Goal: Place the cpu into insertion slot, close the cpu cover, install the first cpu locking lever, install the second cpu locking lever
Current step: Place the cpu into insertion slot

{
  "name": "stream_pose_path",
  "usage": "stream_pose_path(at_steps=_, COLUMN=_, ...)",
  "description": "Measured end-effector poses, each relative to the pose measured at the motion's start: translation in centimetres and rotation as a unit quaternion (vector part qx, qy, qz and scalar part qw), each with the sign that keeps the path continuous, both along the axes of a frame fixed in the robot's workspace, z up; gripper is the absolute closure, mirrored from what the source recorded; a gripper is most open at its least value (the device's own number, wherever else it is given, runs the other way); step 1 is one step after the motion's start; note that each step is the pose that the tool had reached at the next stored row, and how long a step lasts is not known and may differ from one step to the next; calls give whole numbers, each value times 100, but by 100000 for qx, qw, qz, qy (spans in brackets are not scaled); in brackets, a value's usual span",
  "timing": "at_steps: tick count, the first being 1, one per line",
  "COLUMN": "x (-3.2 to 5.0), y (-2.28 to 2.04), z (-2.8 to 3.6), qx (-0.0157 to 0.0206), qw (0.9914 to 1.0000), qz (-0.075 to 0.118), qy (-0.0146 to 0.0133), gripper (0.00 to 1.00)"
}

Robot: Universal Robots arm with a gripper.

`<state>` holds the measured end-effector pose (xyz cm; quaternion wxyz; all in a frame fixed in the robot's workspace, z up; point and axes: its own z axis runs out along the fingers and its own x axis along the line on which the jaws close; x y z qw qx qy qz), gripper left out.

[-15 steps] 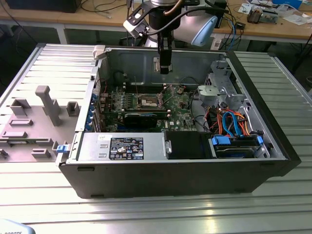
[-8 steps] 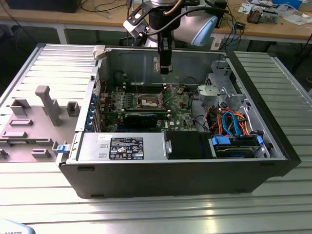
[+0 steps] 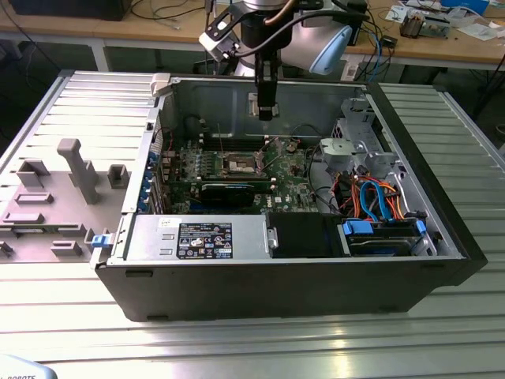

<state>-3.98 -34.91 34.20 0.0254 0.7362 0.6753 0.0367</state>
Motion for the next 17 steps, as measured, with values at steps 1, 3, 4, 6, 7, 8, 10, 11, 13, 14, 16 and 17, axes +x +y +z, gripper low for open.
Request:
stream_pose_path(at_steps=1, x=0, y=0, z=-8, qx=-2, qw=99993, qz=-1150, qy=0, gripper=46)
stream_pose_path(at_steps=3, x=0, y=-1, z=-62, qx=-2, qw=99962, qz=-2742, qy=2, gripper=46)
stream_pose_path(at_steps=4, x=0, y=-1, z=-90, qx=-1, qw=99962, qz=-2764, qy=1, gripper=46)
stream_pose_path(at_steps=6, x=-1, y=-2, z=-127, qx=1, qw=99987, qz=-1607, qy=-7, gripper=46)
stream_pose_path(at_steps=7, x=0, y=-2, z=-134, qx=-3, qw=99998, qz=-619, qy=-4, gripper=46)
stream_pose_path(at_steps=8, x=-1, y=-2, z=-139, qx=-17, qw=99999, qz=327, qy=1, gripper=46)
stream_pose_path(at_steps=10, x=0, y=-3, z=-140, qx=-12, qw=99999, qz=389, qy=3, gripper=46)
stream_pose_path(at_steps=11, x=0, y=-5, z=-142, qx=-4, qw=99999, qz=392, qy=-2, gripper=46)
stream_pose_path(at_steps=13, x=0, y=-7, z=-143, qx=-3, qw=99999, qz=388, qy=-1, gripper=46)
stream_pose_path(at_steps=14, x=0, y=-8, z=-143, qx=-3, qw=99999, qz=386, qy=-2, gripper=46)
stream_pose_path(at_steps=16, x=0, y=-8, z=-143, qx=-3, qw=99999, qz=390, qy=-1, gripper=46)
stream_pose_path(at_steps=17, x=0, y=-8, z=-143, qx=-1, qw=99999, qz=391, qy=-2, gripper=46)
